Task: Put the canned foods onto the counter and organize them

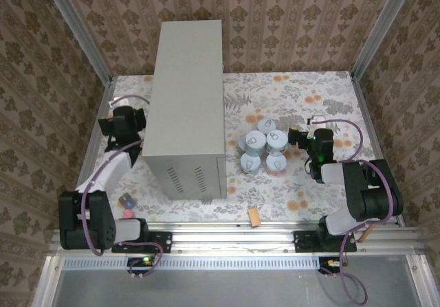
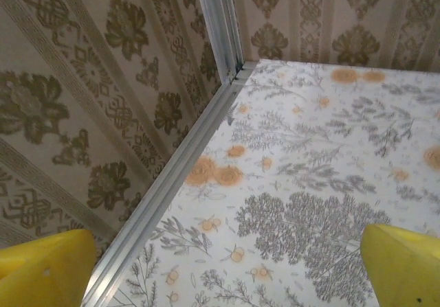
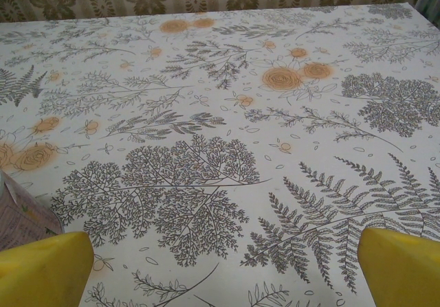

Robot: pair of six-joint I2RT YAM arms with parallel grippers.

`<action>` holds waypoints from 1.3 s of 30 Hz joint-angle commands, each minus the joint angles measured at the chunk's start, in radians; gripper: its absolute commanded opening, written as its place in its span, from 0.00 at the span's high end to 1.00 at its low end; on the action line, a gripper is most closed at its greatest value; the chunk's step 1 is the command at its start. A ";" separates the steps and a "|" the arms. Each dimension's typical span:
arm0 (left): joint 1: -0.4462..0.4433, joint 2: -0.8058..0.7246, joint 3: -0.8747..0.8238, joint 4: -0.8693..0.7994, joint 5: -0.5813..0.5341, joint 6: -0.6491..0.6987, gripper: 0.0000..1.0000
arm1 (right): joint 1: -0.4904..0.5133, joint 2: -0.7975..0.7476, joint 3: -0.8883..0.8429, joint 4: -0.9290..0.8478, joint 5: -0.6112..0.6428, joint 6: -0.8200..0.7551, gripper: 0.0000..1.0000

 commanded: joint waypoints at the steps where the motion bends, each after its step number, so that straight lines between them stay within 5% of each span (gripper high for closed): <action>1: 0.007 -0.034 0.168 -0.423 -0.041 -0.127 0.00 | 0.004 0.003 0.001 0.016 -0.011 -0.014 0.00; 9: 0.006 -0.109 0.420 -0.801 -0.014 -0.262 0.00 | -0.013 0.007 0.013 -0.004 -0.041 -0.005 0.00; 20: -0.013 -0.152 0.624 -1.051 0.156 -0.169 0.00 | -0.002 -0.036 0.067 -0.128 -0.046 -0.020 0.00; 29: -0.017 -0.169 0.819 -1.224 0.330 -0.099 0.00 | 0.080 -0.178 0.363 -0.751 0.188 0.045 0.00; 39: -0.074 -0.147 1.055 -1.329 0.820 -0.051 0.00 | 0.236 -0.278 0.607 -1.347 0.268 0.211 0.00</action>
